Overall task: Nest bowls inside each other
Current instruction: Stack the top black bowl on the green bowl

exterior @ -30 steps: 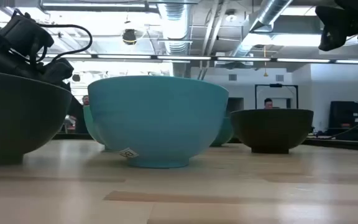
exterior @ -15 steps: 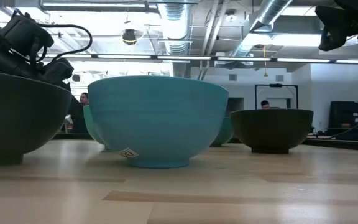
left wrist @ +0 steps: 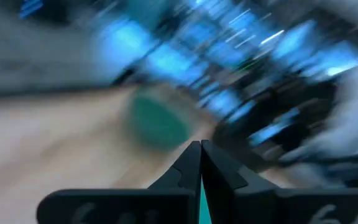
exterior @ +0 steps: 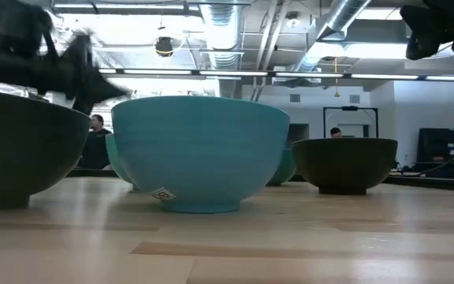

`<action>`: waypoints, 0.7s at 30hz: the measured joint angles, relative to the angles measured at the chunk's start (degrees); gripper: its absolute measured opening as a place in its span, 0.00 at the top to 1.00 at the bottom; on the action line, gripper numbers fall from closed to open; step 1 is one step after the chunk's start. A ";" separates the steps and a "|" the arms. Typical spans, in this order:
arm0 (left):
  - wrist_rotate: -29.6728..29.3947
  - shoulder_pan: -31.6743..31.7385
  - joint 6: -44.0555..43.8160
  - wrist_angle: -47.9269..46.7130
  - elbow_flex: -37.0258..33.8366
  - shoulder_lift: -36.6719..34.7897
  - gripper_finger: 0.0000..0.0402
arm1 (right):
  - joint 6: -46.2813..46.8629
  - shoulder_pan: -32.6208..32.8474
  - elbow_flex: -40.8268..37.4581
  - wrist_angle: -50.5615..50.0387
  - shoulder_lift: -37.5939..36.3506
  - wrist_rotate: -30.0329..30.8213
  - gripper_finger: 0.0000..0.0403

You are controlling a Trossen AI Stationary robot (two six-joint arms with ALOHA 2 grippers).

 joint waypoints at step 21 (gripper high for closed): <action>0.58 -17.49 10.53 -36.49 37.30 13.62 1.00 | 34.80 -3.32 12.67 -7.96 4.33 9.22 0.48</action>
